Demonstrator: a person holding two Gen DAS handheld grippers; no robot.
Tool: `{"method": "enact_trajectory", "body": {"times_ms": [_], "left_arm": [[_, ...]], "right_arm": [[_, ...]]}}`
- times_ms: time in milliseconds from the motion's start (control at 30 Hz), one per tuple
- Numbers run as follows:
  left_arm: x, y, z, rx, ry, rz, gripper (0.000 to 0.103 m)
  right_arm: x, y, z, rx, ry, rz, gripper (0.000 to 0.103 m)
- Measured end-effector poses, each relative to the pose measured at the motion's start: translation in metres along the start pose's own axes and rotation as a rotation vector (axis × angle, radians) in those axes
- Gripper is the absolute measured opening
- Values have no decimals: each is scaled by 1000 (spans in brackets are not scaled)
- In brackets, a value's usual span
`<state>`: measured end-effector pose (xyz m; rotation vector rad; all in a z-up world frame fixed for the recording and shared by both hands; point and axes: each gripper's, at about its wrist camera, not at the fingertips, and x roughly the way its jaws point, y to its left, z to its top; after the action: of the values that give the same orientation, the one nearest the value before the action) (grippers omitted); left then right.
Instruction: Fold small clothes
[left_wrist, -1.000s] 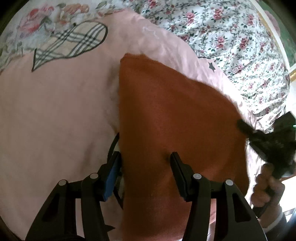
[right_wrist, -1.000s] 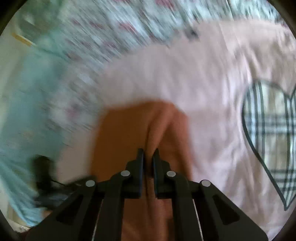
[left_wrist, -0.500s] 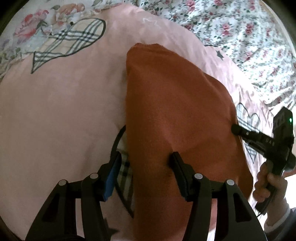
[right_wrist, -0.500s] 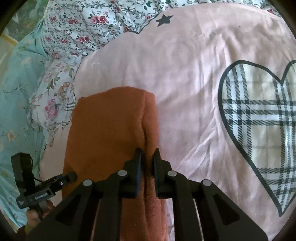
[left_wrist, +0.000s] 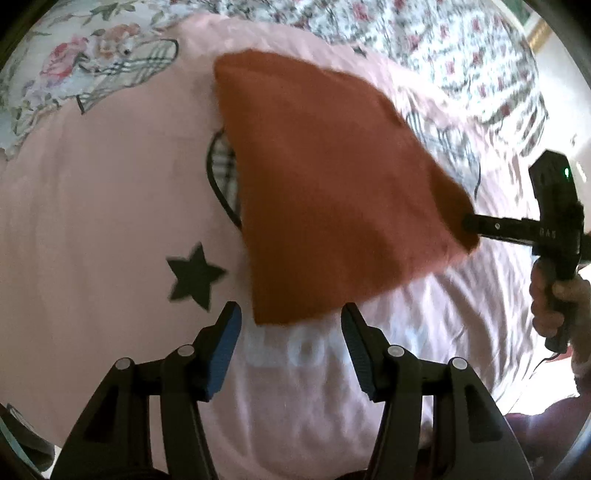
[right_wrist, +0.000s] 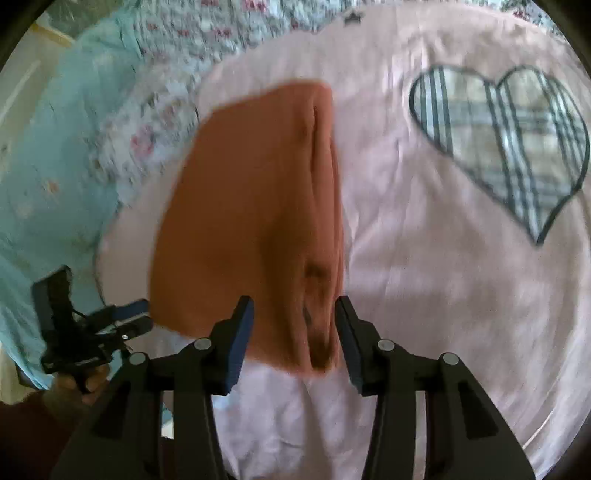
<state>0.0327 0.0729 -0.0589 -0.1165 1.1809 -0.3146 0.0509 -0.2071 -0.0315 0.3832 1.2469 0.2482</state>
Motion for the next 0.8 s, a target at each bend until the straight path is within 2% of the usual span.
{"method": "enact_trajectory", "body": {"times_ms": [33, 67, 100, 133, 200, 300, 333, 400, 433, 467, 533, 667, 700, 767, 800], "left_arm": [[3, -2, -3, 6, 0, 8, 57], [6, -3, -3, 8, -3, 18, 57], [7, -4, -4, 8, -8, 21, 57], [9, -5, -4, 8, -15, 25, 57], [13, -7, -3, 12, -17, 33, 58], [14, -12, -2, 35, -31, 62, 59], [14, -12, 0, 33, -42, 74, 59], [9, -8, 3, -7, -77, 86, 59], [7, -7, 5, -19, -90, 85, 54], [4, -6, 5, -19, -100, 87, 48], [3, -7, 6, 4, -102, 106, 45], [4, -12, 1, 36, -69, 71, 47], [3, -14, 1, 47, -71, 66, 49], [3, -20, -1, 61, -63, 55, 59], [4, -22, -1, 66, -58, 54, 60]], "right_arm": [[5, 1, -3, 10, 8, 20, 44], [7, 3, -4, 11, 9, 34, 36], [9, 6, -2, 11, 13, 43, 14], [9, 8, 1, 15, 9, 52, 6], [0, 12, 9, 45, -24, 127, 5], [-33, 18, 24, 105, -140, 321, 5], [-40, 19, 27, 102, -162, 334, 5], [-43, 19, 28, 69, -168, 274, 5], [-39, 17, 26, 70, -161, 245, 5], [-34, 8, 23, 104, -147, 234, 5], [-28, -8, 16, 176, -142, 249, 5], [-30, -28, 7, 278, -171, 290, 5], [-31, -26, 8, 274, -177, 288, 5], [-34, -18, 17, 266, -191, 295, 5], [-38, -16, 19, 260, -199, 306, 5]]}}
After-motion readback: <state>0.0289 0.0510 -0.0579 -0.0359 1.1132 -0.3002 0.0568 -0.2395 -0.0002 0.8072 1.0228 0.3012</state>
